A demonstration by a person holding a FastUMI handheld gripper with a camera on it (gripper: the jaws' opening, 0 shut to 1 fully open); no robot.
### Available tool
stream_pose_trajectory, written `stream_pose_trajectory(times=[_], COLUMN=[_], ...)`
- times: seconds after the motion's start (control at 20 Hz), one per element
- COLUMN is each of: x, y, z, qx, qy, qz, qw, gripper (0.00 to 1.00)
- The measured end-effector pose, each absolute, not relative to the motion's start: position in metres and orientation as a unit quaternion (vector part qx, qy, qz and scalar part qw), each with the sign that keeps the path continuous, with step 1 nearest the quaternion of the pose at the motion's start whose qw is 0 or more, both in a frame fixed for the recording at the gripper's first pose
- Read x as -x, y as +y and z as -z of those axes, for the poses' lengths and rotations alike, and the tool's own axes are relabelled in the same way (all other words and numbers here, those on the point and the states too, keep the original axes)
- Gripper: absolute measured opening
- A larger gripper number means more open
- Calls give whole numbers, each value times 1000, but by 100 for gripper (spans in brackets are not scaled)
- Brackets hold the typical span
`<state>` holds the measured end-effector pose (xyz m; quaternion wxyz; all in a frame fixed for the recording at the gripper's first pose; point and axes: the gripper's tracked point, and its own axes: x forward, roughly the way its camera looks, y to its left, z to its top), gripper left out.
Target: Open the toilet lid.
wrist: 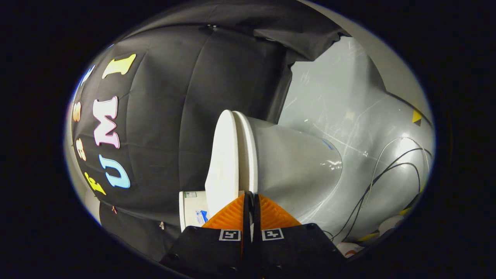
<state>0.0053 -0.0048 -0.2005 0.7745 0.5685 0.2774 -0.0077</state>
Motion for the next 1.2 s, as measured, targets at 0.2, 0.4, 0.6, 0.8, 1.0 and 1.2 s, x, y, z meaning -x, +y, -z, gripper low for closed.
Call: stream_pose_trajectory(times=[0.2, 0.4, 0.6, 0.8, 1.0, 1.2], x=[-4, -3, -3, 0, -1, 3], y=[-2, 3, 18, 37, 63, 97], z=[182, 153, 120, 79, 38, -1], qx=[-559, -536, -505, -465, -433, -372], qy=[272, 261, 253, 235, 215, 200], qz=[10, 7, 11, 3, -11, -12], qw=[783, 803, 825, 854, 875, 907], gripper=[6, 6, 5, 5, 5, 5])
